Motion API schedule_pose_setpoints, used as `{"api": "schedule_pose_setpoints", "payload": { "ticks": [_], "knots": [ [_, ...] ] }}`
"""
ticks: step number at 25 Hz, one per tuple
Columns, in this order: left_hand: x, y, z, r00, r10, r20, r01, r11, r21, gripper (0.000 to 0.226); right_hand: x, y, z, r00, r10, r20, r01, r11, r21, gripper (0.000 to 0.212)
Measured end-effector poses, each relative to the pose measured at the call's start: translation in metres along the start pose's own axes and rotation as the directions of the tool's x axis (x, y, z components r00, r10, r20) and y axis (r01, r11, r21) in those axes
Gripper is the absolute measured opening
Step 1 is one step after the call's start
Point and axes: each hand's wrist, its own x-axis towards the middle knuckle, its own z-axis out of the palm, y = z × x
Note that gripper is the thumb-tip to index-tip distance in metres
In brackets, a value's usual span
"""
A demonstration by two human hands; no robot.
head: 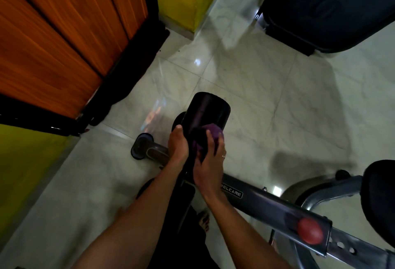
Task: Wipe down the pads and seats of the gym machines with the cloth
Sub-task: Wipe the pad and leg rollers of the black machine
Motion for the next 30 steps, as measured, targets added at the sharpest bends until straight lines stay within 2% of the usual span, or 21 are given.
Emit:
{"api": "schedule_pose_setpoints", "payload": {
  "ticks": [2, 4, 6, 9, 10, 12, 14, 17, 20, 22, 25, 28, 30],
  "knots": [
    [-0.038, 0.018, 0.009, 0.991, 0.12, -0.061, -0.11, 0.982, 0.153, 0.056, 0.027, -0.002, 0.002, 0.981, -0.188, 0.044, 0.192, 0.969, -0.153, 0.058],
    [-0.064, 0.023, 0.013, 0.975, 0.218, -0.044, -0.202, 0.953, 0.226, 0.051, 0.078, -0.01, -0.002, 0.978, -0.205, 0.031, 0.206, 0.953, -0.221, 0.055],
    [-0.068, 0.016, 0.009, 0.954, 0.298, -0.021, -0.286, 0.931, 0.225, 0.049, 0.117, -0.013, -0.007, 0.997, -0.077, 0.0, 0.075, 0.981, -0.177, 0.053],
    [-0.04, 0.014, 0.005, 0.956, 0.292, -0.022, -0.285, 0.944, 0.167, 0.046, 0.117, -0.01, -0.008, 0.976, 0.168, -0.137, -0.161, 0.985, 0.067, 0.053],
    [-0.031, 0.019, 0.004, 0.973, 0.232, -0.008, -0.229, 0.964, 0.132, 0.052, 0.104, -0.009, -0.008, 0.956, 0.248, -0.155, -0.225, 0.963, 0.149, 0.057],
    [-0.006, 0.018, 0.0, 0.996, 0.085, 0.022, -0.086, 0.994, 0.066, 0.087, 0.064, -0.005, -0.005, 0.937, 0.327, -0.122, -0.293, 0.927, 0.235, 0.063],
    [0.028, -0.008, 0.004, 0.999, 0.008, 0.041, -0.01, 0.999, 0.048, 0.109, 0.019, -0.001, 0.0, 0.974, 0.214, -0.078, -0.197, 0.963, 0.182, 0.064],
    [0.031, -0.026, 0.013, 0.998, 0.061, -0.02, -0.06, 0.997, 0.041, 0.101, -0.006, 0.007, 0.003, 0.993, -0.111, 0.035, 0.112, 0.994, -0.017, 0.064],
    [-0.014, -0.003, 0.012, 0.985, 0.171, -0.014, -0.168, 0.98, 0.107, 0.088, 0.044, 0.01, -0.001, 0.97, -0.233, 0.076, 0.242, 0.959, -0.148, 0.064],
    [-0.035, 0.011, 0.011, 0.974, 0.228, -0.012, -0.224, 0.964, 0.144, 0.077, 0.09, 0.006, -0.008, 0.982, -0.186, 0.04, 0.19, 0.964, -0.184, 0.061],
    [-0.031, 0.016, 0.005, 0.958, 0.285, 0.021, -0.285, 0.945, 0.161, 0.057, 0.125, -0.003, -0.011, 1.0, 0.024, 0.006, -0.023, 0.993, -0.112, 0.059],
    [-0.01, 0.012, -0.002, 0.979, 0.199, 0.044, -0.204, 0.964, 0.173, 0.07, 0.099, -0.007, -0.009, 0.984, 0.157, -0.084, -0.152, 0.986, 0.063, 0.062],
    [0.002, 0.008, -0.002, 0.994, 0.108, 0.025, -0.11, 0.981, 0.158, 0.075, 0.058, -0.001, -0.004, 0.984, 0.162, -0.069, -0.154, 0.983, 0.104, 0.064]
  ]
}}
